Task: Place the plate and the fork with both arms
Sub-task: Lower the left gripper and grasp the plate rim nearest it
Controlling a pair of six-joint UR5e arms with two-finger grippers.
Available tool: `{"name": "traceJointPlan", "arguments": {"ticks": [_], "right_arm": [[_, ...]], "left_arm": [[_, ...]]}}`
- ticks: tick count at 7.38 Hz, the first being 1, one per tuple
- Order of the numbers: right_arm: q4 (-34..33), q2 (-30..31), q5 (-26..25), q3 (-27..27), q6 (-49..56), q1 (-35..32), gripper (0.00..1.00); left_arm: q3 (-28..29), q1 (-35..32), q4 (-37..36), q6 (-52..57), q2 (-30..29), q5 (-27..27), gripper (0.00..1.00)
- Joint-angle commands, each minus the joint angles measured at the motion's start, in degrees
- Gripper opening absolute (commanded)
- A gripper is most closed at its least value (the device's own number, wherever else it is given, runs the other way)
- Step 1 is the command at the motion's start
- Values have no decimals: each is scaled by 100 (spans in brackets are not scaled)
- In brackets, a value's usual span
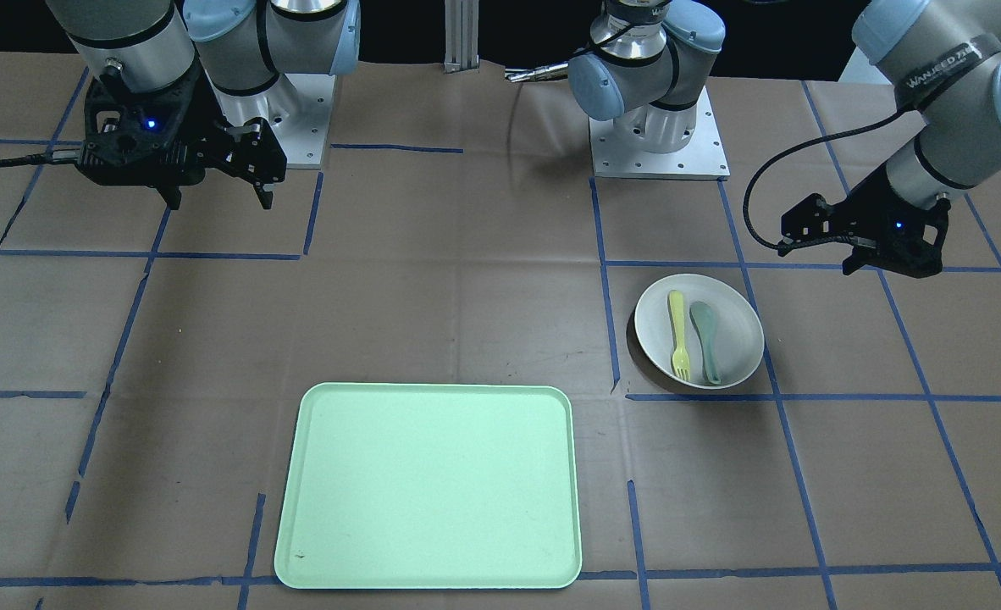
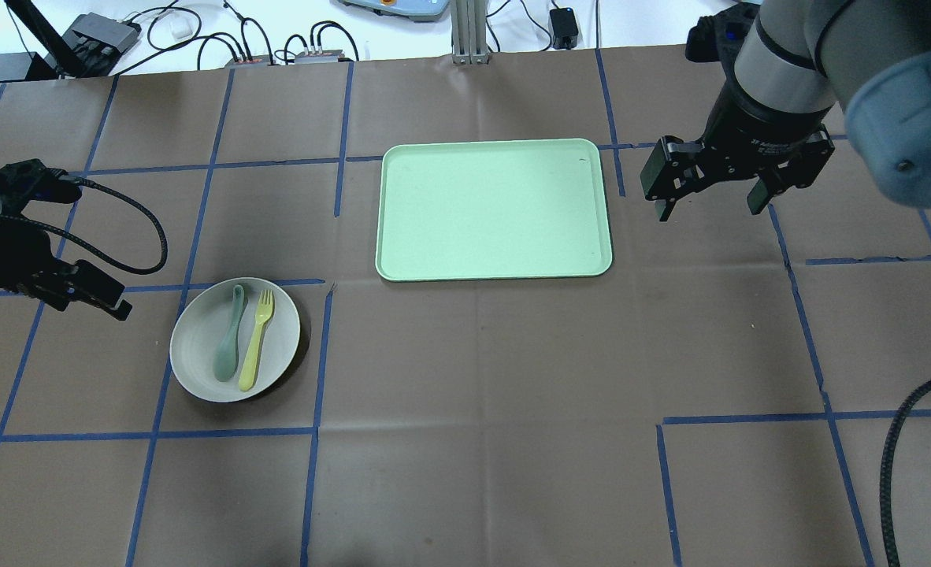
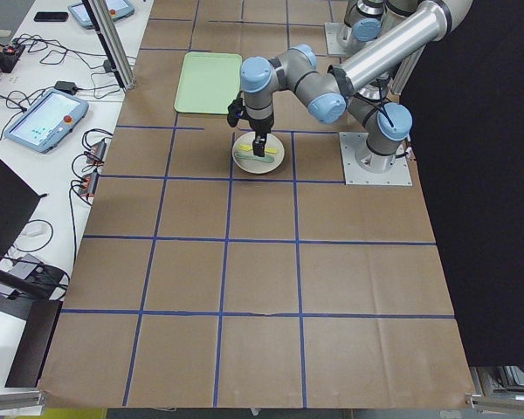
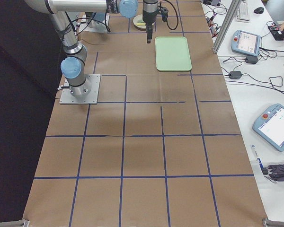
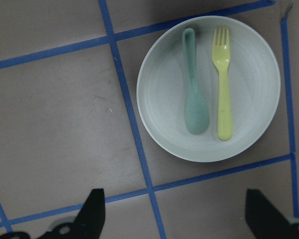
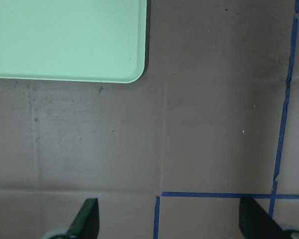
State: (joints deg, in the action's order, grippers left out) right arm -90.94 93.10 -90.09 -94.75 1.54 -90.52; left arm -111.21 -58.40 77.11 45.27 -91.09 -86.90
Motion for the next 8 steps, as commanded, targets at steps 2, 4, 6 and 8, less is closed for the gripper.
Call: {"name": "traceJointPlan", "arguments": {"ticks": [2,4,6,8], "right_arm": [[6,-3,0,0,12,8,100],[-2,-3,0,0,12,8,100],[-2,-3,0,0,12,8,100],[-2,-3,0,0,13,-1,100]], "left_arm": [[-85,92,-1116,631,-1188,496,97],[-94,170,-1119,703,-1472,779,95],[-216,224,-1101,703,-1595,771,89],[-296,224,-1110,668,-1596,762,79]]}}
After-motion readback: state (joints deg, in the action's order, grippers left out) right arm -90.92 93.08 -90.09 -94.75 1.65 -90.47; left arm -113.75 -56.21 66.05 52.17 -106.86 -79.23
